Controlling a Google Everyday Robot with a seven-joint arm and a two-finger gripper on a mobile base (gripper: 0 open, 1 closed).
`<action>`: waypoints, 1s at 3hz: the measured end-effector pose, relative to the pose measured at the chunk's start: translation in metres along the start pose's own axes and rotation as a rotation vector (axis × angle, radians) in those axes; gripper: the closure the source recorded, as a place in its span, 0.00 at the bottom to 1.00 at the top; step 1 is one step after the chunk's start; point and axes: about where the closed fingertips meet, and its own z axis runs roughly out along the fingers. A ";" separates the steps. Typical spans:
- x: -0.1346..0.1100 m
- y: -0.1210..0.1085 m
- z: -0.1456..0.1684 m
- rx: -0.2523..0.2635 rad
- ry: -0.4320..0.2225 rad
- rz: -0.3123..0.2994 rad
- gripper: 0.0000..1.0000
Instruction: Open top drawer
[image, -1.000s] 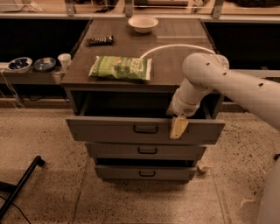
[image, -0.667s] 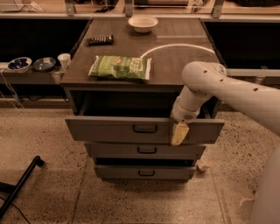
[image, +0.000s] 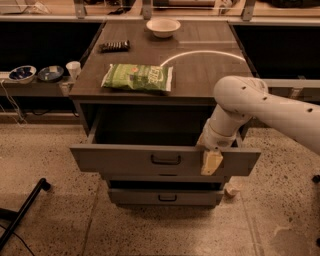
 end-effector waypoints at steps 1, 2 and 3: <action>0.003 0.046 -0.016 -0.034 -0.002 -0.036 0.41; 0.004 0.083 -0.036 -0.052 -0.009 -0.065 0.37; -0.001 0.100 -0.063 -0.026 -0.013 -0.091 0.36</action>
Offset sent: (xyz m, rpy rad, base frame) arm -0.1242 -0.0219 0.0682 0.0248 0.0430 0.1087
